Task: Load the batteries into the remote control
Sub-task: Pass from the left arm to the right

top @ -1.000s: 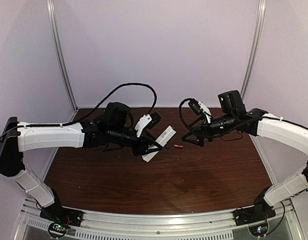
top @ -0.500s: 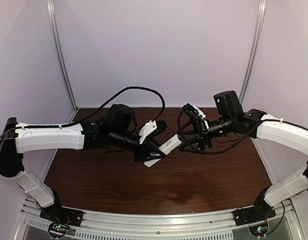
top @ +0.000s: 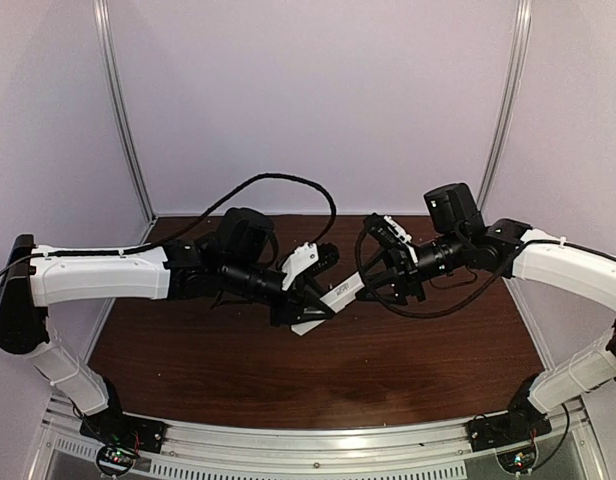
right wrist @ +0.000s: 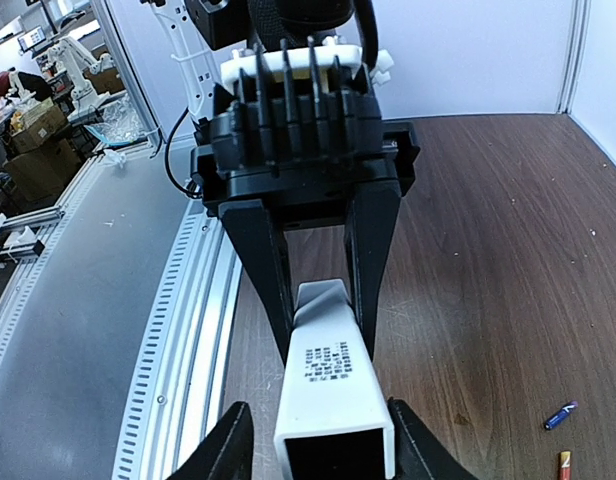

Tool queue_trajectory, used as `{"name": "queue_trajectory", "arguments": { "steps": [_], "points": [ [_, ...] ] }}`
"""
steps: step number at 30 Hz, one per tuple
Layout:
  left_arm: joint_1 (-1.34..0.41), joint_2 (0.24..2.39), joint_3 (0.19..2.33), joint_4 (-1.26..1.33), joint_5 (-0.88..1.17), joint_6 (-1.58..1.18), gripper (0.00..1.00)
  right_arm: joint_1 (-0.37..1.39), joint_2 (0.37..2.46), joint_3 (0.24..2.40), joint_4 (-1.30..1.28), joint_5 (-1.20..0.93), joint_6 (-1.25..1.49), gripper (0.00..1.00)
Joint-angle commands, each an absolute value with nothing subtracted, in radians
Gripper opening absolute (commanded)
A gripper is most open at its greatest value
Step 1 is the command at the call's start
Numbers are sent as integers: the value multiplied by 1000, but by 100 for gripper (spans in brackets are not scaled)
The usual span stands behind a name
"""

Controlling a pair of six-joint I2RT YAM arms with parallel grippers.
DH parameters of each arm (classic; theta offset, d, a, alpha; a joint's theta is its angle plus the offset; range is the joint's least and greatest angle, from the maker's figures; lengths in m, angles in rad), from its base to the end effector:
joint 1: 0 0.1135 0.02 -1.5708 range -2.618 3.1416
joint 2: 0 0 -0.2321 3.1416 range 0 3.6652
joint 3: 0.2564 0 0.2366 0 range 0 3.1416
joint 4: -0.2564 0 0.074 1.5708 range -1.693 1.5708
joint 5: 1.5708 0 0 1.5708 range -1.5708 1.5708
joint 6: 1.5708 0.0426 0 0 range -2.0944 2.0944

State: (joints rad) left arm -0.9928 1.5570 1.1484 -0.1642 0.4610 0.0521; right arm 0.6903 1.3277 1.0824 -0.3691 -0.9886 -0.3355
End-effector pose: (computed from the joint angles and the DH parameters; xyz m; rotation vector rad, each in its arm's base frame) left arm 0.1726 -0.2992 0.2489 1.3673 1.7998 -1.0228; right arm 0.1935 0.2059 0.2852 -1.5047 1.5050 1.2748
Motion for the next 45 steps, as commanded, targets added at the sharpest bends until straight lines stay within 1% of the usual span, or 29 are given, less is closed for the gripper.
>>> {"name": "queue_trajectory", "arguments": {
  "steps": [1,8,9,11,14,16,19,29,33,37,38,41,43,45],
  "points": [
    [-999,1565,1180,-157,454,66,12,707,1332,1106,-378,-1032,-353,44],
    [-999,1566,1177,-157,454,67,10,715,1329,1091,-382,-1039,-372,43],
    [-999,1565,1177,-158,453,69,9,716,1328,1090,-383,-1039,-374,45],
    [-999,1565,1177,-158,453,69,8,715,1326,1084,-385,-1028,-379,51],
    [-998,1565,1178,-157,453,70,8,716,1320,1068,-385,-1016,-388,53],
    [-998,1565,1178,-157,453,70,8,717,1314,1059,-383,-1010,-392,53],
    [-998,1565,1178,-157,454,69,8,717,1309,1049,-375,-1001,-388,50],
    [-999,1556,1175,-154,446,71,6,718,1309,1038,-383,-952,-402,51],
    [-998,1556,1175,-152,450,69,5,718,1307,1035,-373,-945,-396,49],
    [-998,1558,1175,-153,451,68,5,718,1304,1040,-360,-958,-385,45],
    [-998,1558,1175,-152,452,68,5,718,1304,1041,-359,-961,-383,43],
    [-998,1561,1177,-151,450,68,5,718,1310,1043,-361,-964,-381,30],
    [-999,1560,1179,-151,445,66,6,718,1313,1039,-357,-975,-381,19],
    [-999,1559,1179,-150,439,63,8,719,1315,1040,-357,-984,-379,9]
  ]
}}
